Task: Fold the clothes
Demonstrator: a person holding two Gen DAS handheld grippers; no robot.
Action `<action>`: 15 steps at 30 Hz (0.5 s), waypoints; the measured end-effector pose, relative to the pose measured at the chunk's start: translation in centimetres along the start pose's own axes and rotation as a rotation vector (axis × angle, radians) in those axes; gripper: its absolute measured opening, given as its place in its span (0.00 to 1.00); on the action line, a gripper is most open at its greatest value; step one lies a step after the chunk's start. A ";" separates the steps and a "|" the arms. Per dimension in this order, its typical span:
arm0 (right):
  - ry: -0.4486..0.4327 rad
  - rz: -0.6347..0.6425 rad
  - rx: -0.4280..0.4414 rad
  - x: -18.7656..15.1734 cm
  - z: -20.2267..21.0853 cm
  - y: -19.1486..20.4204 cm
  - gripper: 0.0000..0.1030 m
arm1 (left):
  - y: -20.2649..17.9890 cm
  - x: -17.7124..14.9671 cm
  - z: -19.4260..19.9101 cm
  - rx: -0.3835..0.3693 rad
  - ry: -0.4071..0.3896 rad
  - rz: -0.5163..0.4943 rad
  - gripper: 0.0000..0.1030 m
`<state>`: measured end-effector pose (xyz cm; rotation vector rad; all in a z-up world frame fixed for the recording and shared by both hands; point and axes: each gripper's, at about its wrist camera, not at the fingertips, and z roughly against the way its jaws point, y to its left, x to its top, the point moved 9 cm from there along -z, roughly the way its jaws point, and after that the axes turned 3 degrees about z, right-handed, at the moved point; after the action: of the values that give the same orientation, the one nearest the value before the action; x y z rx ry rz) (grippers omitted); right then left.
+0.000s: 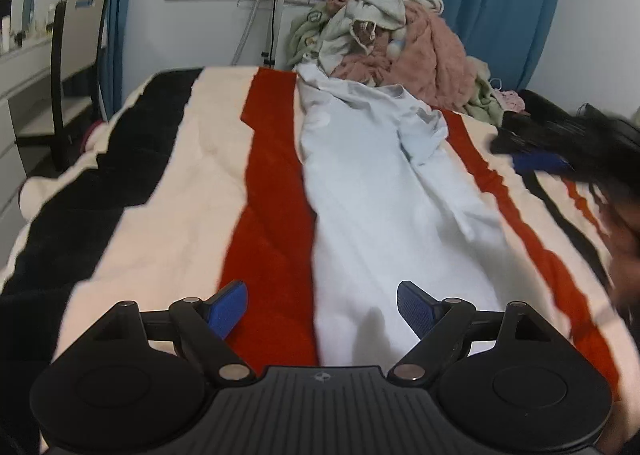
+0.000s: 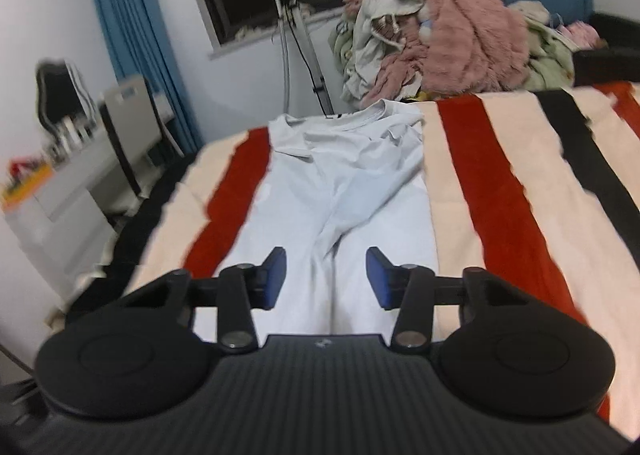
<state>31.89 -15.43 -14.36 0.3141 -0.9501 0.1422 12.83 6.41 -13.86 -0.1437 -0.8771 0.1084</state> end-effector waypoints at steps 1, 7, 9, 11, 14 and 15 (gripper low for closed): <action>0.017 0.027 -0.018 0.6 -2.1 0.1 0.41 | 0.3 0.0 -0.4 0.004 -0.008 0.000 0.81; 0.080 0.154 -0.072 2.7 -13.0 2.1 0.39 | 2.0 1.3 -2.8 -0.022 -0.040 0.043 0.81; 0.092 0.237 -0.105 2.6 -15.6 2.8 0.30 | 2.7 1.3 -3.7 -0.031 -0.027 0.069 0.81; 0.105 0.295 -0.163 2.3 -17.4 2.6 0.25 | 3.2 1.4 -4.3 -0.047 -0.016 0.098 0.81; 0.092 0.310 -0.225 2.1 -18.2 1.1 0.19 | 4.0 1.6 -5.2 -0.067 -0.003 0.140 0.81; 0.088 0.312 -0.240 1.9 -18.0 0.6 0.19 | 4.1 1.6 -5.4 -0.073 -0.001 0.151 0.81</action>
<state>46.83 -9.07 -22.39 -0.0630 -0.9137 0.3219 17.85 10.24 -16.75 -0.2784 -0.8713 0.2179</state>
